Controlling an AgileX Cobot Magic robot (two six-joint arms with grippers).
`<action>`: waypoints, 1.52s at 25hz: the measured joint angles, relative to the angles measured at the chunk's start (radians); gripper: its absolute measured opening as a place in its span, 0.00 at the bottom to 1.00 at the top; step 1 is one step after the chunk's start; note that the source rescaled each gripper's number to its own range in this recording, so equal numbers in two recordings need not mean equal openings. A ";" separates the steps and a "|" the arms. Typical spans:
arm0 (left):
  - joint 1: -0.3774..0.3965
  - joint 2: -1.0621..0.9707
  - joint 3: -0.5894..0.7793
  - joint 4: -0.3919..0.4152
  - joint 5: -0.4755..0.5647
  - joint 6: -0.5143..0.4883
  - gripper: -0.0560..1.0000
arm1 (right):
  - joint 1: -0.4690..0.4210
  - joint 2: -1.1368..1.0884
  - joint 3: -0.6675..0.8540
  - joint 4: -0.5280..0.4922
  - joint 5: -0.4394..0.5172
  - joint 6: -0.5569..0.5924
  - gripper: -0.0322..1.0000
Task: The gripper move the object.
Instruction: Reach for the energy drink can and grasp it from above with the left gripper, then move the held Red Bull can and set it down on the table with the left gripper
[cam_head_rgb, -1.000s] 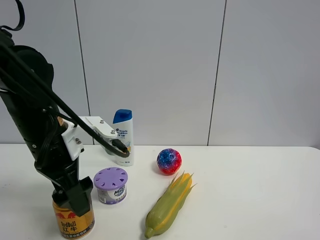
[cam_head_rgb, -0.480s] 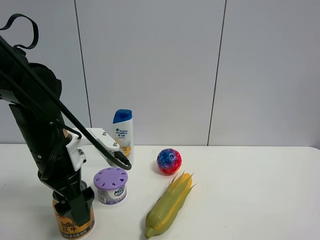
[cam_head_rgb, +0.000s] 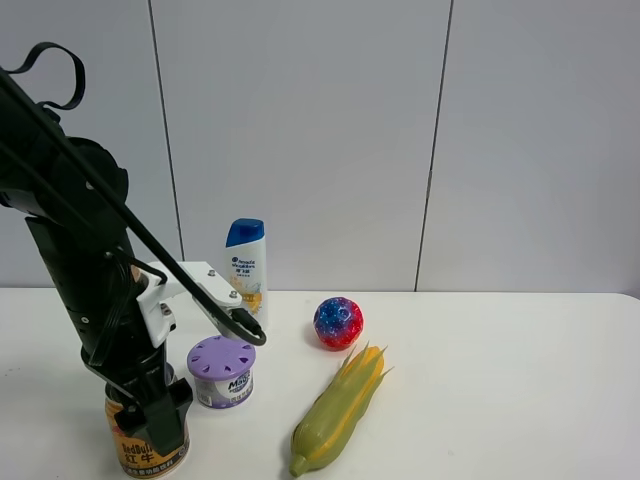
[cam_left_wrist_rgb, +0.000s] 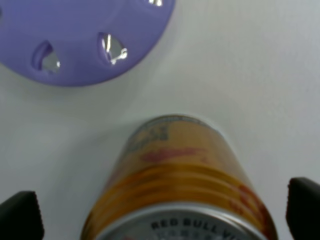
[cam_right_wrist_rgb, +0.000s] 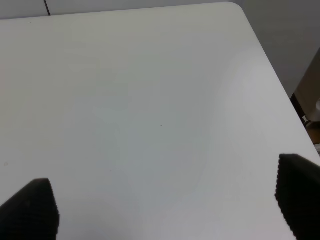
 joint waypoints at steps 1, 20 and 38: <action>0.000 0.007 0.000 0.000 -0.001 0.000 1.00 | 0.000 0.000 0.000 0.000 0.000 0.000 1.00; 0.000 0.035 0.000 -0.003 -0.026 0.000 1.00 | 0.000 0.000 0.000 0.000 0.000 0.000 1.00; 0.000 0.035 0.000 -0.004 -0.004 0.000 0.06 | 0.000 0.000 0.000 0.000 0.000 0.000 1.00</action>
